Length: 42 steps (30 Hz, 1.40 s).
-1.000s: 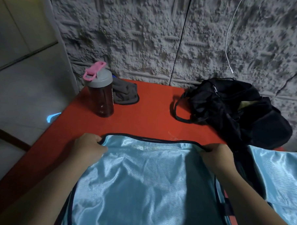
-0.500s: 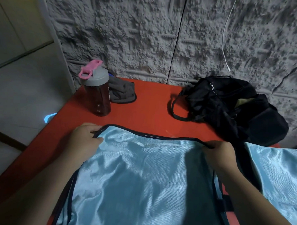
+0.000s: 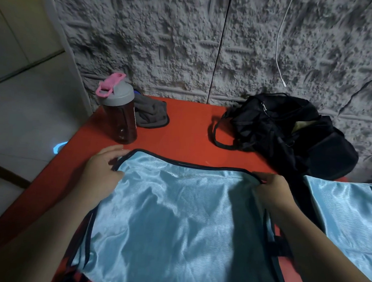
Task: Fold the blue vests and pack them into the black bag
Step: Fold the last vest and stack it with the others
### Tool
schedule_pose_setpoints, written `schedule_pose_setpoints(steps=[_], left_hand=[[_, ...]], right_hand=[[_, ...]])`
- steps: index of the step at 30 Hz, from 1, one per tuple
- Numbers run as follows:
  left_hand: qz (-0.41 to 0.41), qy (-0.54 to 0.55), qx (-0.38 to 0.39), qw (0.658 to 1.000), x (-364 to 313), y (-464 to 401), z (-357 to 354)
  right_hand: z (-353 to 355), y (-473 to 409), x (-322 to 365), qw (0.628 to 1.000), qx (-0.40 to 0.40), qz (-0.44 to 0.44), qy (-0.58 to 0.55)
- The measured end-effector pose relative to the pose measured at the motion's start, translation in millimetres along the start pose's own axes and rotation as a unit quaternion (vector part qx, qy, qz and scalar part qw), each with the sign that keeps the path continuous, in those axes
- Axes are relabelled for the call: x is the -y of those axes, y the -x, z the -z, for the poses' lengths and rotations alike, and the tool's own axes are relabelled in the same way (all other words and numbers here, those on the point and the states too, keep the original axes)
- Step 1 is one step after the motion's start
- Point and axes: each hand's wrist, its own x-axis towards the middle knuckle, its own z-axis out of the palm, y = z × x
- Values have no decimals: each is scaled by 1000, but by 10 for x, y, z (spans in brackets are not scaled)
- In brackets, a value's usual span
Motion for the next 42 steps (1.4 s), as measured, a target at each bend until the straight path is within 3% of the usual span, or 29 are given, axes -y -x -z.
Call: schedule_pose_setpoints(steps=[12, 15, 18, 20, 23, 26, 33, 39, 42], left_hand=[[-7, -165, -89, 982, 80, -75, 87], [-78, -251, -143, 954, -30, 5, 55], [-197, -270, -69, 940, -132, 200, -232], [-218, -241, 35, 945, -104, 336, -464], [-185, -242, 122, 945, 48, 425, -678], [-144, -313, 144, 928, 162, 391, -679], [-40, -459, 127, 879, 265, 265, -473], [42, -461, 107, 880, 323, 199, -210], [28, -436, 93, 895, 305, 221, -95]], right_hand=[[-27, -58, -56, 996, -70, 20, 46], [-42, -52, 3, 991, -81, 29, 100], [-168, 65, 100, 970, -116, 121, 177], [-397, 262, 199, 966, -65, 167, 187], [-799, 578, 288, 954, 67, 203, 212], [-951, 637, 169, 913, 116, 200, 337], [-692, 357, -85, 913, 86, 132, 375], [-628, 297, -119, 925, 68, 116, 356], [-573, 383, 0, 950, 79, 119, 277]])
